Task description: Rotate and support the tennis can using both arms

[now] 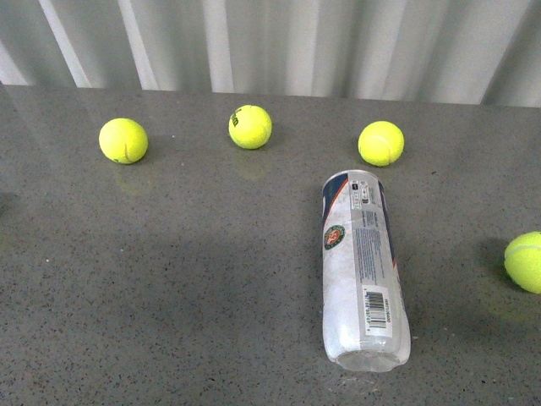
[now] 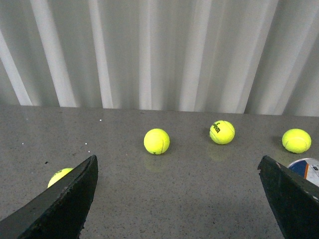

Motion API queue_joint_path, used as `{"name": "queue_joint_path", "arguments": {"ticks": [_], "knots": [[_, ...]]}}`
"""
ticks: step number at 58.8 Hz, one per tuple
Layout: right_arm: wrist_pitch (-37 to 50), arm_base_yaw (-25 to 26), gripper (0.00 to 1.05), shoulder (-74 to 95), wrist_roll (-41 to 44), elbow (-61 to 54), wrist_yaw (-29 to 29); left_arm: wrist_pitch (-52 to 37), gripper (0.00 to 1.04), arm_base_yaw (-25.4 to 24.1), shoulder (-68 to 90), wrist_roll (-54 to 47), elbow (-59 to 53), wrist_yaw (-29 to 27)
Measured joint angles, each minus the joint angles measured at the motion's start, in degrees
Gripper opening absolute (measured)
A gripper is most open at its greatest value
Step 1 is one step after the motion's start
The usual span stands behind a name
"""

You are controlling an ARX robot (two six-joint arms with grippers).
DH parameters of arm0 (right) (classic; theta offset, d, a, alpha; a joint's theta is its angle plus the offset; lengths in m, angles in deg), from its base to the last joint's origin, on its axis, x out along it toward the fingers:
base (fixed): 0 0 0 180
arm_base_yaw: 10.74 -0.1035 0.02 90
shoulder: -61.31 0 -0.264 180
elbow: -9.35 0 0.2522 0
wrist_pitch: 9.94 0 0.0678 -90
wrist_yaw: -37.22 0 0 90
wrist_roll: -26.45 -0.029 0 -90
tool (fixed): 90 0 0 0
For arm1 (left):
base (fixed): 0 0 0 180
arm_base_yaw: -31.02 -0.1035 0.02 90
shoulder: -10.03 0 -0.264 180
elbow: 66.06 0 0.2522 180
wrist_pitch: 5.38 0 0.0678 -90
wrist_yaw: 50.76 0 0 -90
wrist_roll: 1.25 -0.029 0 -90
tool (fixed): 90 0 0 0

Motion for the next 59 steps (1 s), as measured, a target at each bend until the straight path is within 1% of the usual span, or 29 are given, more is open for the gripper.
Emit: {"name": "queue_joint_path", "arguments": {"ticks": [2,4,6,9,12,18,22,28,34,39,46,53,59], "knots": [[-2.23,-0.92,0.98,4.79,-0.66,3.23,-0.09,0.02,0.98,0.02,-0.02,0.0,0.0,-0.02],[-1.88,-1.4,0.98,9.25,-1.64,6.19,0.87,0.02,0.98,0.0,-0.02,0.0,0.0,0.04],[0.42,-1.4,0.98,14.51,-2.34,10.12,1.49,0.02,0.98,0.0,-0.02,0.0,0.0,0.04],[4.66,-1.29,0.98,20.7,-2.93,15.04,-0.5,0.02,0.98,0.02,-0.02,0.0,0.0,0.02],[8.72,-0.7,0.98,26.88,-4.13,19.58,-0.52,0.02,0.98,0.02,-0.02,0.0,0.0,-0.02],[12.94,0.37,0.98,40.09,-7.89,28.92,0.17,0.04,0.98,0.0,-0.02,0.0,0.0,-0.02],[12.31,0.5,0.98,48.81,-10.34,35.1,1.14,0.07,0.98,0.0,-0.02,0.0,0.0,0.02],[7.54,-0.28,0.98,63.39,-15.04,44.76,2.78,0.07,0.98,0.02,-0.02,0.0,0.0,0.0],[1.6,-2.95,0.98,75.21,-18.14,52.48,4.2,0.07,0.98,0.02,-0.02,0.0,0.0,0.0],[-2.05,-5.79,0.98,81.5,-19.43,55.47,5.22,0.07,0.98,0.02,-0.02,0.0,0.0,0.0],[-4.42,-9.55,0.98,86.6,-20.31,56.02,5.53,0.07,0.98,0.0,-0.02,0.0,0.0,0.0],[-4.09,-12.35,0.98,89.29,-20.72,55.28,5.62,0.07,0.98,0.02,-0.02,0.0,0.0,0.0],[-2.32,-14.12,0.98,91.41,-21.49,53.83,7.02,0.07,0.98,0.02,-0.02,0.0,0.0,0.0]]}}
